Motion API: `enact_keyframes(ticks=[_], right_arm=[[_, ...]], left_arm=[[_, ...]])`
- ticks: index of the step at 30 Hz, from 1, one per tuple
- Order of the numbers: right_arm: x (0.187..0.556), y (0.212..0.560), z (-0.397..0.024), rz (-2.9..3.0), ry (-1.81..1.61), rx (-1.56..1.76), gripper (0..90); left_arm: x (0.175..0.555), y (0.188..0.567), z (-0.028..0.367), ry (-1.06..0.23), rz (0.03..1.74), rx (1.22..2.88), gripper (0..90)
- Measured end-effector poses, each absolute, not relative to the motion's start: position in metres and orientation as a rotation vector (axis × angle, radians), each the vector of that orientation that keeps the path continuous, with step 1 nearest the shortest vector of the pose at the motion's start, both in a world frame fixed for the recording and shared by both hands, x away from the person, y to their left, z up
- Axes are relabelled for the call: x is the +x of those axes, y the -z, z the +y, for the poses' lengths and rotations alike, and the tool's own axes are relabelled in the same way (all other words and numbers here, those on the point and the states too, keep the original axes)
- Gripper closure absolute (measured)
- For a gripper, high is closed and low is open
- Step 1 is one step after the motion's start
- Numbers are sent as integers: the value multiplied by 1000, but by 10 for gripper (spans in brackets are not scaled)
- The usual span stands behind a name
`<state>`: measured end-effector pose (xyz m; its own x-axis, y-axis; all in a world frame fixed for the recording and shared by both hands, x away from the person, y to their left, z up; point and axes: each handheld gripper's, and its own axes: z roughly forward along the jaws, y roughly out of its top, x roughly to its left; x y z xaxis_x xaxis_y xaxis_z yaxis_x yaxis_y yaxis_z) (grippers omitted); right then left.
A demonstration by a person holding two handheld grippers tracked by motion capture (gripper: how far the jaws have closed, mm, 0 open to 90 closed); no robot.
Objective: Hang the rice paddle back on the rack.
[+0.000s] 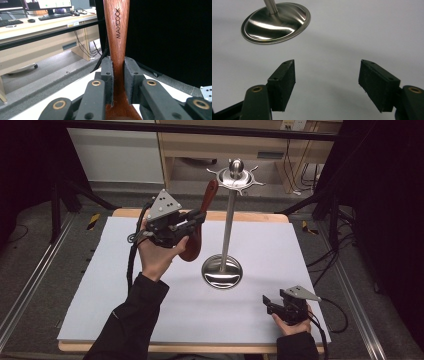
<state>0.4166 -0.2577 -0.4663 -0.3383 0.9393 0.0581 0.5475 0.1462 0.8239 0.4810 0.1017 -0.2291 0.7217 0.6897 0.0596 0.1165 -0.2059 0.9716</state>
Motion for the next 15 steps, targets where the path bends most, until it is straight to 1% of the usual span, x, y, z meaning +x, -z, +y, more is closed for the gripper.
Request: enact_keyframes(ticks=[15], right_arm=[[417,467,-257,1956,-1085,1420,299]], left_arm=[[486,233,94,-616,648,1734,784]])
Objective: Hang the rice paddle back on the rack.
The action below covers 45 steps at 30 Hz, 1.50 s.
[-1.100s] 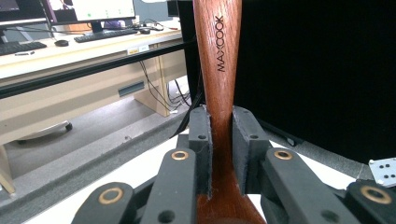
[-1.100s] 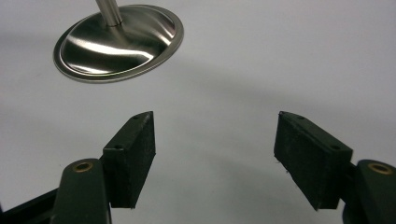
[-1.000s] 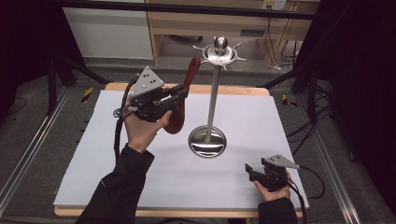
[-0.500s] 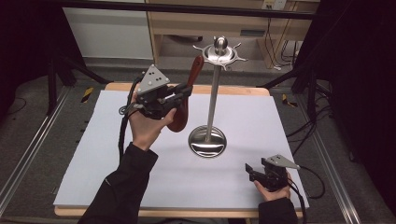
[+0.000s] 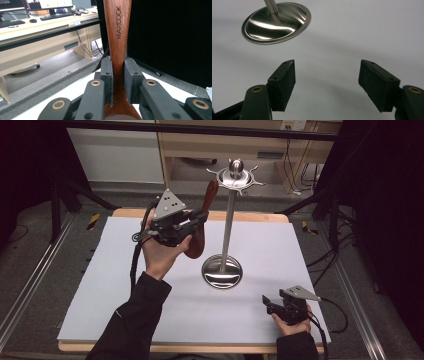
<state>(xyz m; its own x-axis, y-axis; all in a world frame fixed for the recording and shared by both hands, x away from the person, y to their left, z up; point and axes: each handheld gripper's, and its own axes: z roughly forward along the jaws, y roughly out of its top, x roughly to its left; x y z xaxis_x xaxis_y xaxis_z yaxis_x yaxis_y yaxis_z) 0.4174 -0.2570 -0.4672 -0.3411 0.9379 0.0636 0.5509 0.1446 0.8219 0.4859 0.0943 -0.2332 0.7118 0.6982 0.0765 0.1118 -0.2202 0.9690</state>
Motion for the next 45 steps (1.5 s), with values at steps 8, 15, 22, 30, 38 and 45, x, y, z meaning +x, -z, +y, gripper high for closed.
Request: enact_keyframes(ticks=[8,15,22,30,38,45], right_arm=[[418,469,-256,1967,-1079,1419,294],[418,469,-256,1970,-1072,1419,288],[419,470,-256,1969,-1072,1421,286],[419,470,-256,1968,-1074,1418,280],[418,469,-257,1964,-1071,1418,278],[417,469,-259,1948,-1075,1424,262]], left_arm=[[489,234,87,-649,664,1748,783],[492,236,83,-657,671,1742,782],[493,238,80,-676,675,1735,778],[495,242,83,-686,688,1734,730],[493,255,100,-656,693,1734,630],[487,270,119,-650,722,1761,565]])
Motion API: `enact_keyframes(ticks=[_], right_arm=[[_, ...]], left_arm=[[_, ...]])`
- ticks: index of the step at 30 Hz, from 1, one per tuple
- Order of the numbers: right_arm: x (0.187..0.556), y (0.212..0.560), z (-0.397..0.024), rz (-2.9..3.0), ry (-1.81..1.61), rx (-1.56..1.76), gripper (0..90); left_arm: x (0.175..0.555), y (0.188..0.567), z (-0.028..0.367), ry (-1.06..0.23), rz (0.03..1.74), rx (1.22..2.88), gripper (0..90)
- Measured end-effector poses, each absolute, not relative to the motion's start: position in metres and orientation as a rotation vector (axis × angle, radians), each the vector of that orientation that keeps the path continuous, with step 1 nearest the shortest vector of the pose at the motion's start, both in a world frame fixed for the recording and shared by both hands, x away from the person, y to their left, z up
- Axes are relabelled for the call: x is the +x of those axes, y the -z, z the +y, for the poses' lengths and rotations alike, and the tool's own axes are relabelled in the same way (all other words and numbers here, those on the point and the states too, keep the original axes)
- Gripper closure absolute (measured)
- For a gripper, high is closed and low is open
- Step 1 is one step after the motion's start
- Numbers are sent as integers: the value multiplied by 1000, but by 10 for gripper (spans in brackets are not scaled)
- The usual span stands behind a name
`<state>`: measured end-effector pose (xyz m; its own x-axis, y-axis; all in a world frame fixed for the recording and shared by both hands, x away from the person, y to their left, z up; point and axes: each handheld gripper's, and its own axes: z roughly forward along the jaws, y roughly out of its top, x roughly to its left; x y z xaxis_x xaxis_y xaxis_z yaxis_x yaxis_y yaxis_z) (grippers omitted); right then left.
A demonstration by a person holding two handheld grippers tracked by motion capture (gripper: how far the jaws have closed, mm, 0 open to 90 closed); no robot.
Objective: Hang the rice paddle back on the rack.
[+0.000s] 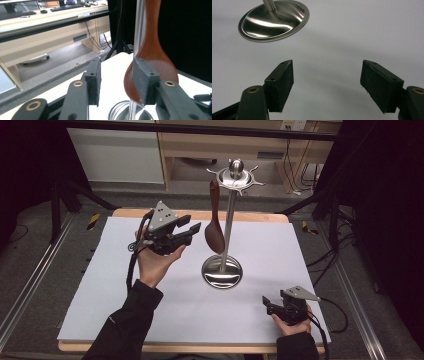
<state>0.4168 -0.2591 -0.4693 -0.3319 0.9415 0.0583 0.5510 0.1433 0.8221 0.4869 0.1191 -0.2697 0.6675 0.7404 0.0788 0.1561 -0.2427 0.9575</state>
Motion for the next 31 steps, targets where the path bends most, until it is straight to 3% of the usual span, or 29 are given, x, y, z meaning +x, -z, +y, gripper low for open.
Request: enact_keyframes(ticks=[31], right_arm=[[417,475,-267,1927,-1036,1457,228]], left_arm=[[455,407,211,-604,982,1872,350]])
